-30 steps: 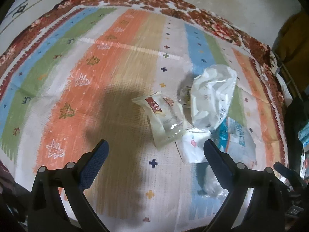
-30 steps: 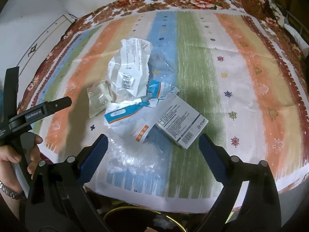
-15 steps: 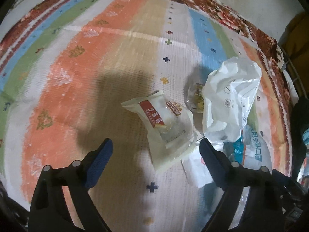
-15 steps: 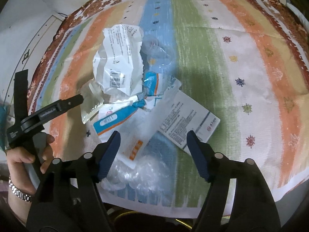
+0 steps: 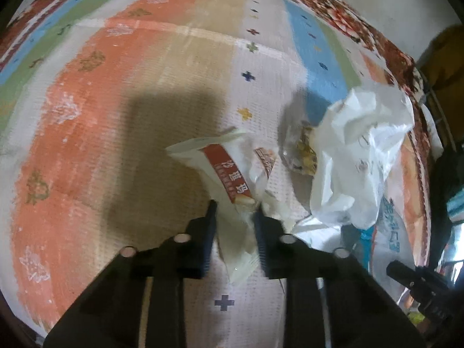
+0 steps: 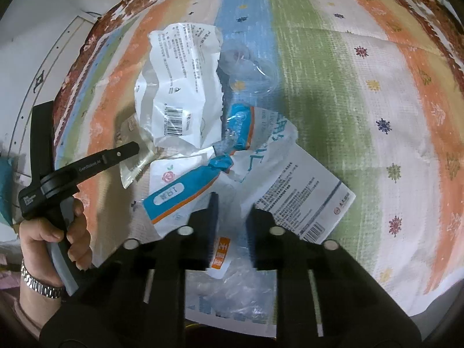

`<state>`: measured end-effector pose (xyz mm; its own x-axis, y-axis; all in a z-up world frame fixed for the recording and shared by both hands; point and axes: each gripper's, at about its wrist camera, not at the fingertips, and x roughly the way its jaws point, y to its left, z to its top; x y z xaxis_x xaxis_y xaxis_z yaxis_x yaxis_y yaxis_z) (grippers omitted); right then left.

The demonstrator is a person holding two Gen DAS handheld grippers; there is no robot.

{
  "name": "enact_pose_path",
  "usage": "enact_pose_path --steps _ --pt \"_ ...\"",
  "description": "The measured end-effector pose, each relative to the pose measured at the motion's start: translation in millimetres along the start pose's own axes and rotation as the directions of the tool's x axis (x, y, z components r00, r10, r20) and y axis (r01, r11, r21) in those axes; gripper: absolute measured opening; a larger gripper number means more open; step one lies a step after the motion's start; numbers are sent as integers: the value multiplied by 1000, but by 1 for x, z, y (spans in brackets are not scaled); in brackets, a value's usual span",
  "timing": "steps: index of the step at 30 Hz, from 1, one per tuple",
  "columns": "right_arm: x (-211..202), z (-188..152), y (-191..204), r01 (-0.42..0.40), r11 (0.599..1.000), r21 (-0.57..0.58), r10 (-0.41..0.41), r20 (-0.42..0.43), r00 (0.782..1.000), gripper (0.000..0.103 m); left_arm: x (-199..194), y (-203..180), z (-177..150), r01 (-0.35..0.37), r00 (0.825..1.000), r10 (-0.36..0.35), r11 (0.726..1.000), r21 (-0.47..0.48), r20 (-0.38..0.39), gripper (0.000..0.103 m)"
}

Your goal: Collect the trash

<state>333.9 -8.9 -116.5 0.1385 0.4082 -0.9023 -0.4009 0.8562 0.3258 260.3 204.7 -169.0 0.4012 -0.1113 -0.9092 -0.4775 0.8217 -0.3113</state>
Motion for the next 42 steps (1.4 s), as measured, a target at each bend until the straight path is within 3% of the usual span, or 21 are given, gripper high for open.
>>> enact_pose_path --steps 5,10,13,19,30,35,42 --pt "-9 -1 3 13 999 -31 -12 22 1000 8 -15 2 -2 -22 1000 22 1000 5 18 10" --pt "-36 -2 10 9 997 -71 -2 100 995 6 -40 9 -5 -51 998 51 999 5 48 10" --pt "-55 -5 18 18 992 -121 1 159 987 6 -59 9 -8 -27 997 26 999 17 75 10" --pt "-79 -12 23 49 987 -151 -16 212 977 6 -89 3 -19 -43 995 42 999 18 87 10" --pt "-124 -39 37 15 986 -167 31 273 961 5 -145 -35 -57 16 986 -30 996 86 163 10" --pt "-136 -56 40 31 979 -202 28 284 958 2 -162 -39 -74 46 983 -63 993 105 173 10" --pt "-145 -62 22 54 985 -165 -3 293 956 2 -178 -42 -92 60 977 -84 990 125 194 10"
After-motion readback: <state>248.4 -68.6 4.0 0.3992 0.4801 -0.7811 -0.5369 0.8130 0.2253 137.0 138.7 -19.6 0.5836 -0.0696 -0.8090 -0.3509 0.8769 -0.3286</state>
